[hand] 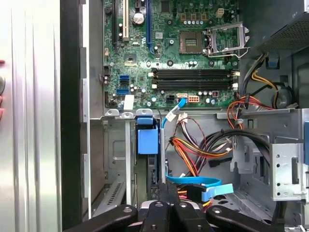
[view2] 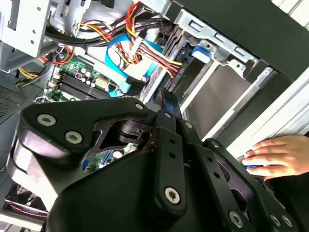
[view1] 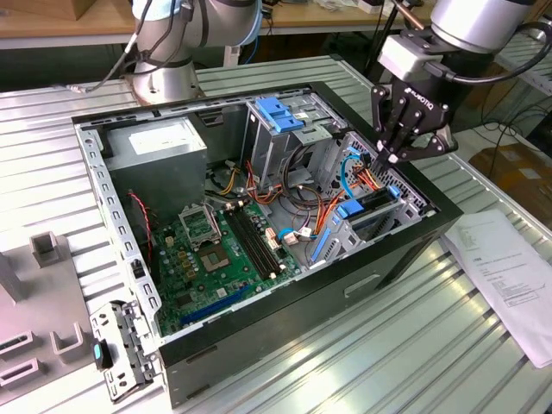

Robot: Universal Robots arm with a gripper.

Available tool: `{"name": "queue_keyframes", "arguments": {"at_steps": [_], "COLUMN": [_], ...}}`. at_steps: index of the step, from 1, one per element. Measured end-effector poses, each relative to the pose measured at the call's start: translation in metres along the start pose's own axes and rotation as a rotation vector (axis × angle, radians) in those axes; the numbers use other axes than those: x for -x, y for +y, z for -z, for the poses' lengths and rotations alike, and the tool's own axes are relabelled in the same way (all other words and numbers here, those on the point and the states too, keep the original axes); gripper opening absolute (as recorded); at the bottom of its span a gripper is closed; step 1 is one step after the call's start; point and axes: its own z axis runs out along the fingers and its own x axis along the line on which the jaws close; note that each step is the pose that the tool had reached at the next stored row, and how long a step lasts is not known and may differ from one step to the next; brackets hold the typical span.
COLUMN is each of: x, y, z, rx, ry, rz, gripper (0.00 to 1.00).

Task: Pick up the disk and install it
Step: 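Insert the second disk wire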

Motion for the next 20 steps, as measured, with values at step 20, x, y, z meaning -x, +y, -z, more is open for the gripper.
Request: {"name": "queue_keyframes", "arguments": {"at_steps": [20], "x": [0.0315], "y": [0.0055], "z": [0.0043], "rx": [-0.0007], "ry": [0.0447], "rz": [-0.001], "gripper": [0.24]}}
